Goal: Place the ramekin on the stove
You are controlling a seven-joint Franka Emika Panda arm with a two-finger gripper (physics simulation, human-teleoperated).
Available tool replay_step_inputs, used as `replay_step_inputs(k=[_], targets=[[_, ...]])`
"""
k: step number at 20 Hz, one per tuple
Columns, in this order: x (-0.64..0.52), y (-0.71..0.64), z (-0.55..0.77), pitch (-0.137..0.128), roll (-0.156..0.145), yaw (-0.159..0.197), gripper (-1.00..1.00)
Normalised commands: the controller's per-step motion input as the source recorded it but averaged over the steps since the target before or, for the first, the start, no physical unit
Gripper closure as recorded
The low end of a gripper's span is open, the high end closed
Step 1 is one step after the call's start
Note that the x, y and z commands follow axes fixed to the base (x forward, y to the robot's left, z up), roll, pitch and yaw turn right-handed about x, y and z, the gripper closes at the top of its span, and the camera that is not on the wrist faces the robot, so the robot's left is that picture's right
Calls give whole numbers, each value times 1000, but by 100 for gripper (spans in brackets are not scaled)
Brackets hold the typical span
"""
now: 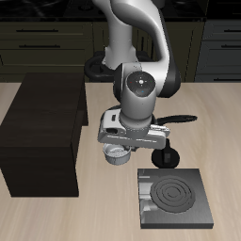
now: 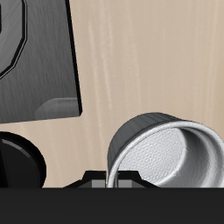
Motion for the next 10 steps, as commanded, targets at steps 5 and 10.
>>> replay_step_inputs(k=[5,10], targets=[[-88,23,349,-49,-6,31,100],[-67,58,296,-39,9,6,100]])
